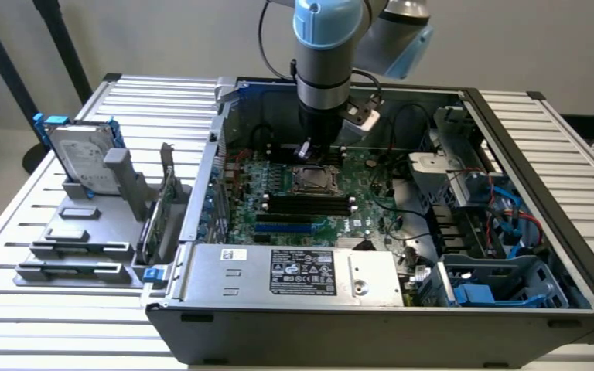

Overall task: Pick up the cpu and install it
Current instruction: 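Install the first cpu locking lever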

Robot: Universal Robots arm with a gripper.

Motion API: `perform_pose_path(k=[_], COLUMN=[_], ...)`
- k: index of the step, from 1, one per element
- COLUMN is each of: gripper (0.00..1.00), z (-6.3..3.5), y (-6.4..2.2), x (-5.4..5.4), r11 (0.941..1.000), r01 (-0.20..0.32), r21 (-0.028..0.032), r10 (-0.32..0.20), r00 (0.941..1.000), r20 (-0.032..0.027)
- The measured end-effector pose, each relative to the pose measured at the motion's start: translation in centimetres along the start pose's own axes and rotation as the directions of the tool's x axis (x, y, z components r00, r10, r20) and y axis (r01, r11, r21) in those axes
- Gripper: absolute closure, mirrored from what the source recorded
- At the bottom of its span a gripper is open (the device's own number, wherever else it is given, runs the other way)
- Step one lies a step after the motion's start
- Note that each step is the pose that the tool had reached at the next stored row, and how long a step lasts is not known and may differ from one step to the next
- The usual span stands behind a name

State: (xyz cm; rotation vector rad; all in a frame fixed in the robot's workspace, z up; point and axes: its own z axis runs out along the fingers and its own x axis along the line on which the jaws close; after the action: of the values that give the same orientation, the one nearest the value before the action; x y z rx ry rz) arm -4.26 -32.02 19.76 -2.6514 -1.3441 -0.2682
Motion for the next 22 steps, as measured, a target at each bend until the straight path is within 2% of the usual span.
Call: perform_pose_path(k=[13, 18, 22], gripper=[0.89, 0.89, 0.89], z=[0.11, -0.09, -0.86], y=[0.56, 0.57, 0.66], x=[0.37, 0.41, 0.40], r11=[1.0000, 1.0000, 0.9999], r01=[0.000, -0.001, -0.003], r21=[0.0009, 0.0060, 0.0121], r10=[0.000, 0.001, 0.003], r00=[1.0000, 1.0000, 1.0000], r20=[-0.0010, -0.0033, 0.0004])
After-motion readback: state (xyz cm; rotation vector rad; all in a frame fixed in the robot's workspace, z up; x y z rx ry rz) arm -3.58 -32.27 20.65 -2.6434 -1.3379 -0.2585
